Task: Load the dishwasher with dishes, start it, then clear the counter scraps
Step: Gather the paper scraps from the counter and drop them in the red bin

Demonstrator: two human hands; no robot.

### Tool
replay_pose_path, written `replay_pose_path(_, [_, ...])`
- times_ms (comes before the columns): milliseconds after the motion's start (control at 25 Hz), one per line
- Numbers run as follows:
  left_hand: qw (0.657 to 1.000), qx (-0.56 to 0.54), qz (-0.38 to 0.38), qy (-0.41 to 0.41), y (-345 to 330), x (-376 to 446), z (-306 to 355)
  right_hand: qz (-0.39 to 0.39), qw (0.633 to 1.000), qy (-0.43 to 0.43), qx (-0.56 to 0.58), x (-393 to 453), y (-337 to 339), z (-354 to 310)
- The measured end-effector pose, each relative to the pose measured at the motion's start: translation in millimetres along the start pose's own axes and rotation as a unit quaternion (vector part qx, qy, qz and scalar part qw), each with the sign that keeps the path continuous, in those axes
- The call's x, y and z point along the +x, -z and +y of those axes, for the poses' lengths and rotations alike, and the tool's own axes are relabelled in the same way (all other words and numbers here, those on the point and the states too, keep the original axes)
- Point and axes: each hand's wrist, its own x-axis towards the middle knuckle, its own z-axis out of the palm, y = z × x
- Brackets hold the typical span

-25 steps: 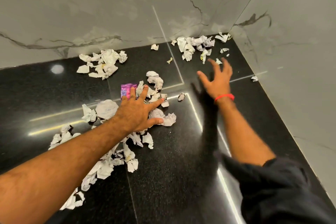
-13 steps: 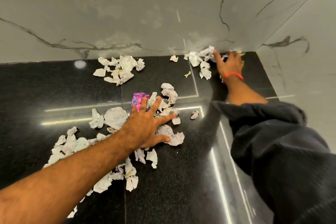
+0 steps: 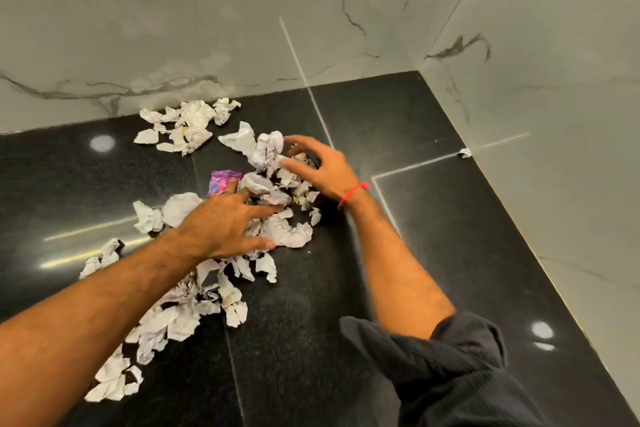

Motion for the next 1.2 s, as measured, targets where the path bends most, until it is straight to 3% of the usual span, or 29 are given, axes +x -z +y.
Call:
replay_pose_path(80, [1.000, -0.011, 0.006, -0.001, -5.8, -7.0, -0.8, 0.150, 0.986, 0.001, -0.078, -18.4, 47.1, 29.9])
replay_pose_path(160, [1.000, -0.018, -0.006, 0.008, -7.7, -11.0, 0.6, 0.232, 0.952, -0.065, -0.191, -34.3, 103.4, 80.4])
replay_pose_path(280, [0.999, -0.012, -0.025, 0.017, -7.2, -13.4, 2.2, 0.195, 0.901, -0.237, -0.307, -63.5, 170.4, 142.2])
replay_pose_path(360, [0.999, -0.014, -0.033, 0.018, -5.3, -12.2, 1.8, 0.156, 0.887, -0.280, -0.333, -71.3, 179.4, 154.1])
replay_pose_path(480, [0.999, -0.019, -0.032, 0.018, -3.6, -11.8, 2.2, 0.150, 0.909, -0.239, -0.307, -57.8, 138.1, 124.6])
replay_pose_path(600, [0.999, -0.012, -0.031, 0.018, -5.3, -14.1, 3.7, 0.128, 0.944, -0.137, -0.272, -51.8, 48.9, 74.0])
replay_pose_path(680, [0.999, -0.018, -0.045, 0.018, -3.5, -13.3, 3.3, 0.100, 0.977, -0.053, -0.179, -60.4, -2.3, 40.2])
replay_pose_path(760, [0.997, -0.062, -0.030, 0.020, -0.3, -16.1, 0.8, 0.151, 0.983, 0.036, -0.095, -63.5, -21.8, 21.8])
replay_pose_path(800, [0.995, -0.098, 0.005, 0.024, 1.1, -18.4, -1.2, 0.202, 0.973, 0.055, -0.099, -59.2, -19.9, 24.7])
replay_pose_path(880, [0.980, -0.147, 0.132, 0.032, 0.5, -25.9, -7.4, 0.268, 0.958, 0.009, -0.106, -47.6, -4.4, 36.5])
replay_pose_path(920, [0.967, -0.159, 0.196, 0.041, -2.2, -31.3, -12.2, 0.256, 0.960, -0.044, -0.102, -44.8, -0.3, 38.6])
replay_pose_path(1000, [0.939, -0.179, 0.288, 0.051, -9.2, -41.4, -20.9, 0.153, 0.979, -0.086, -0.103, -40.1, -13.4, 35.4])
replay_pose_path(1080, [0.935, -0.162, 0.309, 0.058, -16.7, -46.0, -34.7, 0.048, 0.990, -0.004, -0.132, -35.7, -47.0, 19.1])
replay_pose_path(1120, [0.938, -0.147, 0.308, 0.064, -18.3, -45.0, -41.6, 0.037, 0.990, 0.040, -0.127, -32.7, -59.8, 13.1])
replay_pose_path(1200, [0.938, -0.149, 0.295, 0.101, -18.4, -37.7, -62.3, 0.100, 0.987, 0.081, -0.093, -15.7, -69.2, 0.1])
